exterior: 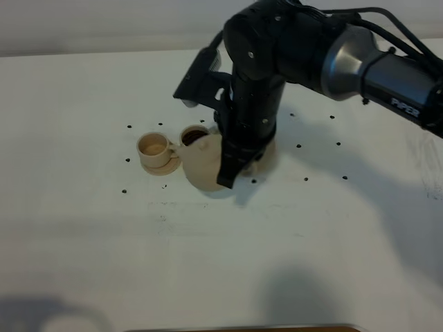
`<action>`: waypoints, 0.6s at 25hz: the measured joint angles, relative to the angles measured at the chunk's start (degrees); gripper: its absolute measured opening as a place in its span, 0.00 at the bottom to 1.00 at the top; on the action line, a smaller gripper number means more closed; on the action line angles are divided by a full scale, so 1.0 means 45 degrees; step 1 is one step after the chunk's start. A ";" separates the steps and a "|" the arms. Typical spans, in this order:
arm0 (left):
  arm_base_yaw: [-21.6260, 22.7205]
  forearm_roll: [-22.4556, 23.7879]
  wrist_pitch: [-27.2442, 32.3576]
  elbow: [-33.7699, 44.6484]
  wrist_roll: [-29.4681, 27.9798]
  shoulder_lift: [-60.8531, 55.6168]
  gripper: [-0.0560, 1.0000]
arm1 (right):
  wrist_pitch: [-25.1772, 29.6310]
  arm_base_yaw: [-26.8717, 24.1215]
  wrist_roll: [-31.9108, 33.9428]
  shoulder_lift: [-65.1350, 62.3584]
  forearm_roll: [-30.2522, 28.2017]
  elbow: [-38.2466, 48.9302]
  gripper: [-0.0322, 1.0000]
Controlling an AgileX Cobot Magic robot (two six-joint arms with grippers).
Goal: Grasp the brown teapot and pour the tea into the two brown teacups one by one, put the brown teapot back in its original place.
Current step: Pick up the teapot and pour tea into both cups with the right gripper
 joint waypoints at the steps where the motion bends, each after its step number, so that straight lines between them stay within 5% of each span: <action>1: 0.0000 0.0000 0.0000 0.0000 0.0000 0.0000 0.50 | -0.0049 0.0000 0.0079 -0.0086 0.0000 0.0161 0.11; 15: 0.0000 0.0000 0.0000 0.0000 0.0000 0.0000 0.50 | -0.2080 0.0000 0.3262 -0.0121 0.0202 0.1056 0.11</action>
